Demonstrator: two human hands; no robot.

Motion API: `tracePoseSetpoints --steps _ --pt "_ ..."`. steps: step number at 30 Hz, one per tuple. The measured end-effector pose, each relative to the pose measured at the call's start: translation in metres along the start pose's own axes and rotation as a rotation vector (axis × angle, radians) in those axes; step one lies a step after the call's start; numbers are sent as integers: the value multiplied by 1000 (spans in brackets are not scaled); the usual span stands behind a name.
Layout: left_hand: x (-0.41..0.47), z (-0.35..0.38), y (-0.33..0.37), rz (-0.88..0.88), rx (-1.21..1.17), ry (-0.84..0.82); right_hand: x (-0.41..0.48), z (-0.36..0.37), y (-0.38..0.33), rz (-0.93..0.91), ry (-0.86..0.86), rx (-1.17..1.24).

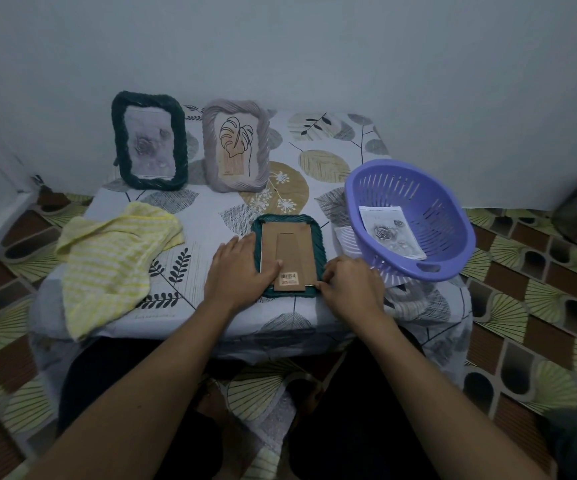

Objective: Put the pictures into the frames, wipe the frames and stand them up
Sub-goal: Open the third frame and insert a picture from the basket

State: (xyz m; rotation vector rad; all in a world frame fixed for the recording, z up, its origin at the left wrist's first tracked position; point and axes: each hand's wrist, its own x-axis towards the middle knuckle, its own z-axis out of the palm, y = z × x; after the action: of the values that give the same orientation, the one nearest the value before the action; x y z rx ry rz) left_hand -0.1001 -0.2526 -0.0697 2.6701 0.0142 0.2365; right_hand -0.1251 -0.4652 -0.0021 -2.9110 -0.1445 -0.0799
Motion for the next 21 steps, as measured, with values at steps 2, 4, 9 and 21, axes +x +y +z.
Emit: tracePoseSetpoints --steps 2,4,9,21 --pt "0 0 0 2 2 -2 0 0 0 6 -12 36" --pt "0 0 0 -5 5 -8 0 0 0 -8 -16 32" --pt "0 -1 1 -11 4 -11 -2 -5 -7 -91 -22 -65" --pt "-4 -6 6 -25 -4 -16 -1 -15 -9 -144 -36 -141"
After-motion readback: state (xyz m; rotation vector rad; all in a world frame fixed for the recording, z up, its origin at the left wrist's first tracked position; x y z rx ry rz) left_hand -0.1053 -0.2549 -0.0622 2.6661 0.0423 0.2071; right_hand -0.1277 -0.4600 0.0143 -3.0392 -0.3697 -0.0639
